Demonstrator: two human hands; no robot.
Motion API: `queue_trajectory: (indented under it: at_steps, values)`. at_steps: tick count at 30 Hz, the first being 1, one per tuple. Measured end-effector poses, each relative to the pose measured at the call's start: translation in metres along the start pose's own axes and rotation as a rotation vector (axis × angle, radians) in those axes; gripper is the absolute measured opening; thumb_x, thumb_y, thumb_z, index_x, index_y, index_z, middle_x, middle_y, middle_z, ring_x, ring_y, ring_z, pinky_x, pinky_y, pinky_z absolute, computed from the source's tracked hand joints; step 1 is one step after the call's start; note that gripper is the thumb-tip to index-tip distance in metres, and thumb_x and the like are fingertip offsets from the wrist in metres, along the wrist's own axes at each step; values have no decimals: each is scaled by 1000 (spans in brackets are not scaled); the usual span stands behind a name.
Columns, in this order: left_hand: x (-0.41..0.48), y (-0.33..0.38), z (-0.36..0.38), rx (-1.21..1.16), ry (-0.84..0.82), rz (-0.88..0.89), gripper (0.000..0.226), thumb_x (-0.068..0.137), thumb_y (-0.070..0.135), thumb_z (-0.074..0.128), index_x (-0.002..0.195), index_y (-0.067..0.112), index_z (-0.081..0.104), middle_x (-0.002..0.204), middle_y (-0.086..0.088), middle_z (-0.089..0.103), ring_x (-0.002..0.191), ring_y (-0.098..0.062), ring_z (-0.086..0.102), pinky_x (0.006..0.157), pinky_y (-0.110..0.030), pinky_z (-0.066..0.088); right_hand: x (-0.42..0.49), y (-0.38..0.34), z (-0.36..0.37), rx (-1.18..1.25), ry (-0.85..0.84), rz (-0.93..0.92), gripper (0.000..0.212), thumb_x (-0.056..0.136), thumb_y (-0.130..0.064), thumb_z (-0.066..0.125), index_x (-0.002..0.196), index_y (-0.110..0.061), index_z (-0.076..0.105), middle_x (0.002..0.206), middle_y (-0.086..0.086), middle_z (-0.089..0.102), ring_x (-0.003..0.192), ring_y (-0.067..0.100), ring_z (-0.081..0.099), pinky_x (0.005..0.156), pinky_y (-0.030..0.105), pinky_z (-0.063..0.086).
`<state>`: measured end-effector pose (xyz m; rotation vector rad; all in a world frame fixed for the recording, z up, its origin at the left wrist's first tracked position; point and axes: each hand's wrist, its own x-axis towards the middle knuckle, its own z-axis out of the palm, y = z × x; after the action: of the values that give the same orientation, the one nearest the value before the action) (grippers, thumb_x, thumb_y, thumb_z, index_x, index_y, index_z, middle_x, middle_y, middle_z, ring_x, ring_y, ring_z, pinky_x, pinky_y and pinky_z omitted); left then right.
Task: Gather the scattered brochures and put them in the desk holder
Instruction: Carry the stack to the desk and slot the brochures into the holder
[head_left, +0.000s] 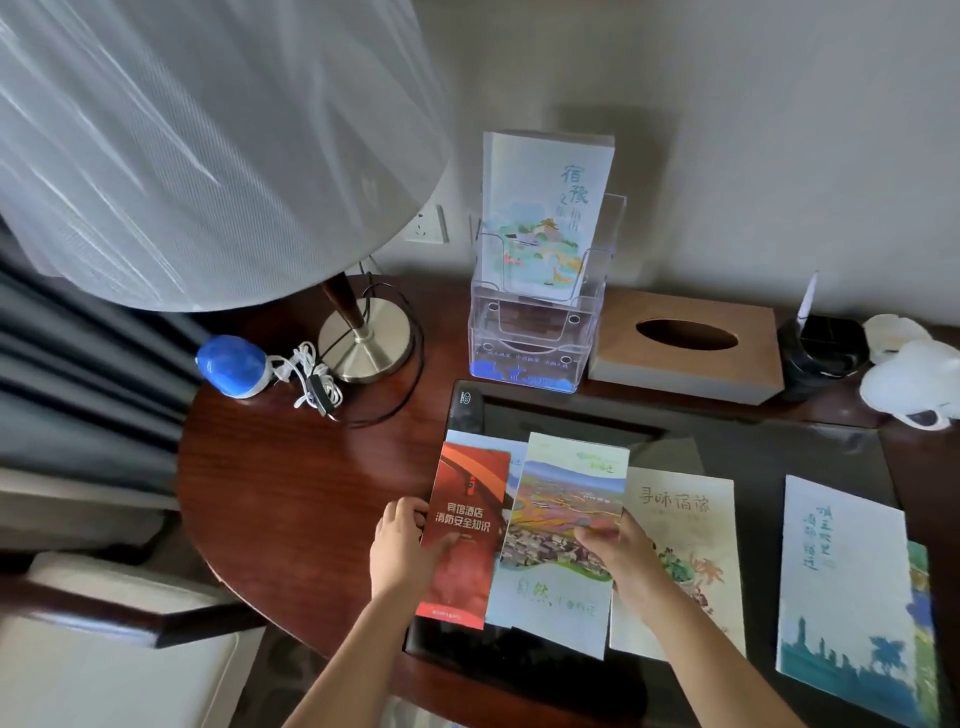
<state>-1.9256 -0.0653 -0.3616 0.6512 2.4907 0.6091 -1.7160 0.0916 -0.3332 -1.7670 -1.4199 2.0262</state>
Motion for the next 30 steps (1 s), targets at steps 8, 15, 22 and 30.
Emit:
queue_trajectory:
  at_steps: [8,15,22,30]
  values:
    - [10,-20,-25,-577,71,-42,21,74,19,81,81,24,62,83,5,71,81,-7,67,69,-18,53,-3,-5,-3,26,15,19,28,83,-11,71,105,-9,54,109,20,63,97,28,60,78,32,44]
    - [22,-43,-96,-1060,180,-120,25,74,30,76,96,24,67,93,1,75,82,-7,69,74,-21,57,-9,-21,62,-46,-97,7,36,83,-9,71,115,-12,54,104,7,65,90,18,63,73,25,48]
    - [18,-30,-75,-1129,29,-168,21,68,28,78,86,25,69,86,-1,76,75,-8,70,65,-17,57,2,-27,120,-122,6,-32,23,84,-2,65,92,-21,56,91,6,67,87,23,67,70,38,55]
    - [11,-14,-34,-921,-120,-127,20,76,17,78,92,14,66,87,-6,77,77,-12,73,59,-17,54,3,-24,121,-266,240,-132,29,79,-26,74,96,-13,54,91,1,66,81,18,65,67,34,52]
